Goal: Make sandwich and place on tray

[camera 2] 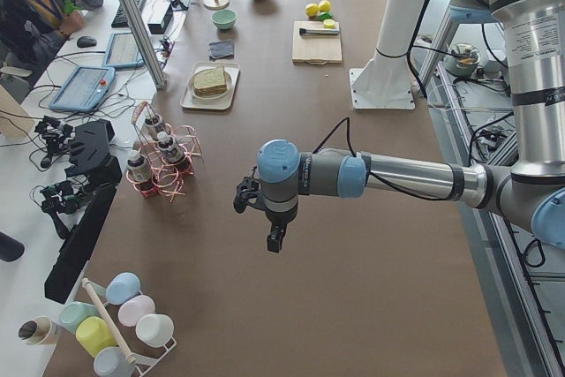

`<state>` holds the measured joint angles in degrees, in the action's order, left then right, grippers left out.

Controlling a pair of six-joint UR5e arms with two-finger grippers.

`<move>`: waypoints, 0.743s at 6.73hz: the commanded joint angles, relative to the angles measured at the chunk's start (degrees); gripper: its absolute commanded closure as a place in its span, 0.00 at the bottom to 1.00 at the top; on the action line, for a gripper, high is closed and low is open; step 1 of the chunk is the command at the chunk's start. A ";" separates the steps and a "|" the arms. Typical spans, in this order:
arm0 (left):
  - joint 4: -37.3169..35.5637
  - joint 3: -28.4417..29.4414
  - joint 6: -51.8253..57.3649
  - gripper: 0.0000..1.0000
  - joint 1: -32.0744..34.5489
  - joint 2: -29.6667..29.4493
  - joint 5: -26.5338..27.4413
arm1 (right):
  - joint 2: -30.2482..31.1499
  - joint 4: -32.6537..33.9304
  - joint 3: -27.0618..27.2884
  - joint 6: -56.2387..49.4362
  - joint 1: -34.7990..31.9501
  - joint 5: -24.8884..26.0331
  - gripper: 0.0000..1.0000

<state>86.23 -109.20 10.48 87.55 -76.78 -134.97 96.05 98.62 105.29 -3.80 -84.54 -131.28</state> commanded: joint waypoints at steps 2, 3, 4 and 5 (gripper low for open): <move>-0.18 -0.13 0.07 0.03 2.27 2.16 -0.29 | 4.30 -0.44 -0.09 -2.88 -1.50 0.06 0.00; -0.27 0.13 0.16 0.03 2.36 2.34 -0.29 | 5.98 -2.53 0.35 -3.93 -3.33 -0.02 0.00; -0.18 0.65 0.33 0.03 2.54 2.69 -0.29 | 6.25 -2.64 0.44 -3.94 -3.79 -0.11 0.00; -0.18 1.01 0.60 0.03 3.06 2.95 -0.38 | 6.43 -2.64 0.53 -3.94 -3.79 -0.37 0.00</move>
<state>86.03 -108.64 10.82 90.13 -74.16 -135.28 102.04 96.22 105.69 -7.60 -87.98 -131.43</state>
